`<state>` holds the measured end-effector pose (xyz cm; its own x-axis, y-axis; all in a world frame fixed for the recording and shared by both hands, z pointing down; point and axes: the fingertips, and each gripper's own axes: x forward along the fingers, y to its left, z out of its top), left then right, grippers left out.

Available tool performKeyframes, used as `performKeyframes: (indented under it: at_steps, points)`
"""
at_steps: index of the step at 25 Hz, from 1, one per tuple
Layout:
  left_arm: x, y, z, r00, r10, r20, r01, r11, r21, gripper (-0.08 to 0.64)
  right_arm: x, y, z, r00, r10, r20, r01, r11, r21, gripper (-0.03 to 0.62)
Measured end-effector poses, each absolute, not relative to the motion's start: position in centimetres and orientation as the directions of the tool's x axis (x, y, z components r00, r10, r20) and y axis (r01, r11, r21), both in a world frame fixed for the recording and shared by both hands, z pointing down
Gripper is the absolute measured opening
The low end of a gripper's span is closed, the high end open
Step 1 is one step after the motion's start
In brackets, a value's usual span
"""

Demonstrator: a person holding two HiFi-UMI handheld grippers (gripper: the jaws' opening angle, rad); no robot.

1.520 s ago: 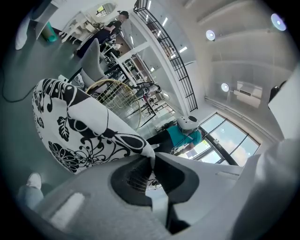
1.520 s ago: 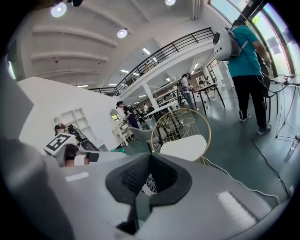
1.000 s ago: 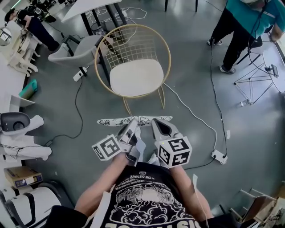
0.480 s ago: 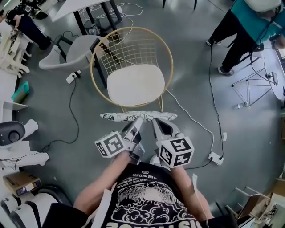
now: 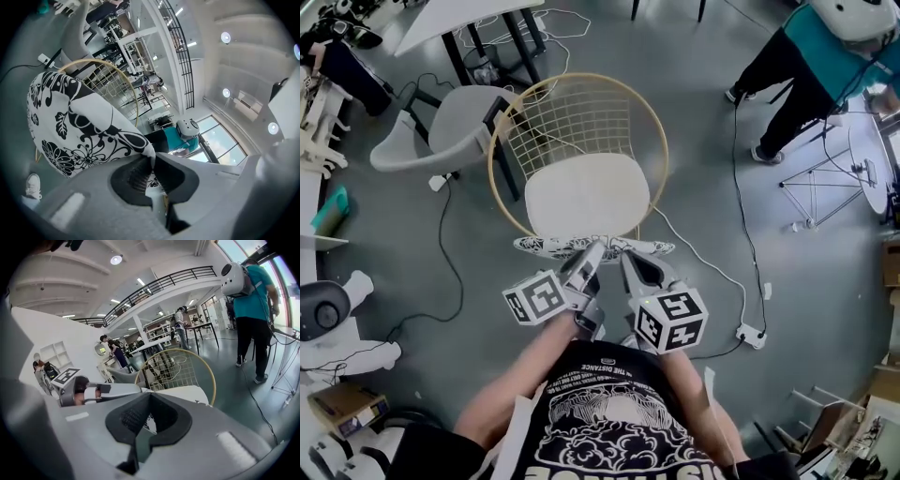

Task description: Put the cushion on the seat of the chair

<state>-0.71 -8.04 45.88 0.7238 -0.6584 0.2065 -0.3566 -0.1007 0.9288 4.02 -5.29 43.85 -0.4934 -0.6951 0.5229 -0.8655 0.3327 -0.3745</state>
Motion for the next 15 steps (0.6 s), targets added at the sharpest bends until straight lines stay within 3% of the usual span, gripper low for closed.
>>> performKeyframes:
  at_steps: [15]
  points:
    - [-3.5,-14.6,46.3,0.735,-0.655,0.175,-0.320,-0.107,0.941,0.015,1.1,-8.4,44.1,-0.462,-0.695,0.551,-0.884,0.307,-0.353,0.000]
